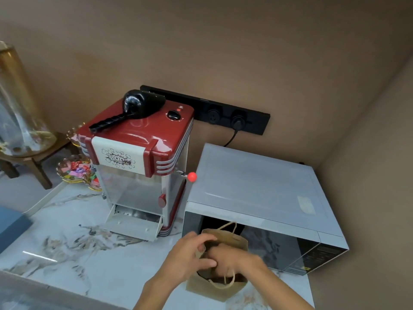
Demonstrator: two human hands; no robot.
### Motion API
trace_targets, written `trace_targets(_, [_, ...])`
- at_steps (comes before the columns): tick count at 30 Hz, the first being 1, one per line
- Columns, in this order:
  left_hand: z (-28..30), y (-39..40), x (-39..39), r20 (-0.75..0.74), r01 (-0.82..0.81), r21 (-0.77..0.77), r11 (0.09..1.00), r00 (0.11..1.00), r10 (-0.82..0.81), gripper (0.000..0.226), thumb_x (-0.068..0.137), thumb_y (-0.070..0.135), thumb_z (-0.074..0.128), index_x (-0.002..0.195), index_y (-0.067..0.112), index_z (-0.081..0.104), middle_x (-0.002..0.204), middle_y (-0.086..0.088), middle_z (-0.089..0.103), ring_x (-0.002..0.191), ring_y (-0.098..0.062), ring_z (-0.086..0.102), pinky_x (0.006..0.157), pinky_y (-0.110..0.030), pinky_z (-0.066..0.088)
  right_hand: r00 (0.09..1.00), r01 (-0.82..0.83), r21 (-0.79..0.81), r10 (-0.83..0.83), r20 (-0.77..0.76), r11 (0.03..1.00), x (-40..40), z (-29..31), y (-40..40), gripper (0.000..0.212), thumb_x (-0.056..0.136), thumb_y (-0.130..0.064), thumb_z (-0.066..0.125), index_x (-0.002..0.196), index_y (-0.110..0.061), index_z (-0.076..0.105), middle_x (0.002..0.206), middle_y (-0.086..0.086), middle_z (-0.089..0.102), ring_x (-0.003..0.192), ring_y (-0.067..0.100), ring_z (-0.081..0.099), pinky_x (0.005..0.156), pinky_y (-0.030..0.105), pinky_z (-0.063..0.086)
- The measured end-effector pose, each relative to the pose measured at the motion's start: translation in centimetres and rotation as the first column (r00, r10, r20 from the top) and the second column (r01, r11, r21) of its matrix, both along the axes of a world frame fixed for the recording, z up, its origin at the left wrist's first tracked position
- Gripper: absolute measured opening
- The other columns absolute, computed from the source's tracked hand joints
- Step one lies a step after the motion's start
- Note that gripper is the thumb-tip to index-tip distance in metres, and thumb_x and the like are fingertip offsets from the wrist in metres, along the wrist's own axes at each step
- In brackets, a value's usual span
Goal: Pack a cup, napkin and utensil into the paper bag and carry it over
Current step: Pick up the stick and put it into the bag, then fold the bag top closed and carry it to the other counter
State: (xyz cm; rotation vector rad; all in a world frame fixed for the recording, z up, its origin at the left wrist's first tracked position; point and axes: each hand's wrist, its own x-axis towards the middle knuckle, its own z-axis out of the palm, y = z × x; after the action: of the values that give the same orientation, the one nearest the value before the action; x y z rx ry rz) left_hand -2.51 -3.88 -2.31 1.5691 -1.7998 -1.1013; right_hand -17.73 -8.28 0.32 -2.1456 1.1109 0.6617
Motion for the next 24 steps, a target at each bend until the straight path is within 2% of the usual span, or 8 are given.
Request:
trace_targets(3, [1.2,0.2,1.4,-0.109,-0.005,-0.055,0.998,0.994,-0.001,0.055,0.073,0.036,0.084,0.122,0.047,0.060,0.089,0.008,0.051,0.061,0.002,0.046,0.065,-0.011,0.041,0.924,0.248,0.096,-0.265,0.276,0.964,-4.0,3.0,0.3,0.036,0.093,-0.002,0.046,0.119,-0.019,0.064,0.095,0.002,0.071,0.078,0.015,0.063,0.067,0.022,0.048])
trace_targets(6, [1.2,0.4,3.2,-0.154,-0.074,-0.010,0.997,0.986,0.071,0.066,0.063,0.036,0.091,0.117,0.047,0.055,0.096,0.004,0.058,0.062,-0.003,0.043,0.062,-0.015,0.043,0.576,0.538,0.286,-0.594,0.561,0.792,-9.5,4.6,1.6,0.030,0.098,0.006,0.045,0.108,-0.009,0.068,0.080,-0.001,0.072,0.062,0.010,0.059,0.053,0.016,0.045])
trace_targets(8, [0.3,0.7,4.1,-0.171,-0.100,0.054,0.993,0.979,0.108,0.069,0.053,0.036,0.094,0.108,0.038,0.051,0.101,0.001,0.059,0.065,-0.007,0.046,0.061,-0.014,0.043,0.401,0.680,0.301,-0.683,0.611,0.668,-12.6,3.6,2.5,0.028,0.098,0.007,0.047,0.097,-0.009,0.070,0.076,0.003,0.072,0.063,0.016,0.058,0.054,0.016,0.043])
trace_targets(10, [-1.0,0.9,4.7,-0.137,-0.052,0.124,0.991,0.988,0.069,0.074,0.046,0.039,0.094,0.102,0.035,0.046,0.105,0.003,0.057,0.072,-0.006,0.049,0.063,-0.015,0.045,0.434,0.748,0.216,-0.708,0.557,0.628,-14.3,1.0,3.1,0.030,0.093,0.011,0.049,0.094,-0.013,0.068,0.085,0.005,0.071,0.077,0.018,0.059,0.061,0.012,0.044])
trace_targets(12, [-2.5,1.0,4.6,-0.057,0.042,0.205,0.978,0.998,-0.031,0.078,0.043,0.042,0.094,0.100,0.039,0.042,0.110,0.005,0.050,0.085,-0.007,0.051,0.070,-0.016,0.047,0.577,0.712,0.184,-0.714,0.397,0.678,-14.6,-2.3,3.6,0.033,0.088,0.009,0.053,0.103,-0.018,0.062,0.107,0.005,0.064,0.090,0.016,0.057,0.065,0.009,0.044])
trace_targets(15, [-4.6,0.6,3.3,0.127,0.158,0.240,0.958,0.973,-0.192,0.081,0.043,0.050,0.093,0.106,0.048,0.042,0.127,0.015,0.033,0.121,-0.011,0.042,0.102,-0.026,0.044,0.687,0.646,0.227,-0.685,0.240,0.728,-13.7,-6.4,4.0,0.051,0.079,-0.004,0.069,0.122,-0.027,0.053,0.131,0.001,0.046,0.115,0.015,0.049,0.076,0.013,0.049])
trace_targets(20, [-6.6,-0.5,1.0,0.242,0.182,0.146,0.972,0.946,-0.214,0.069,0.062,0.045,0.086,0.125,0.041,0.058,0.156,0.011,0.006,0.145,-0.018,0.014,0.119,-0.036,0.028,0.701,0.603,0.199,-0.633,0.330,0.772,-10.9,-8.9,3.8,0.074,0.066,-0.034,0.081,0.134,-0.036,0.051,0.144,-0.005,0.035,0.136,0.017,0.034,0.113,0.029,0.037])
trace_targets(24, [-6.9,-0.8,0.5,0.190,0.180,0.100,0.978,0.962,-0.197,0.033,0.082,0.029,0.075,0.113,0.037,0.069,0.142,0.027,0.035,0.134,-0.007,0.032,0.112,-0.028,0.032,0.657,0.635,0.146,-0.630,0.415,0.759,-9.3,-9.9,3.9,0.046,0.084,-0.034,0.067,0.124,-0.049,0.052,0.141,-0.015,0.046,0.132,0.013,0.040,0.113,0.035,0.038])
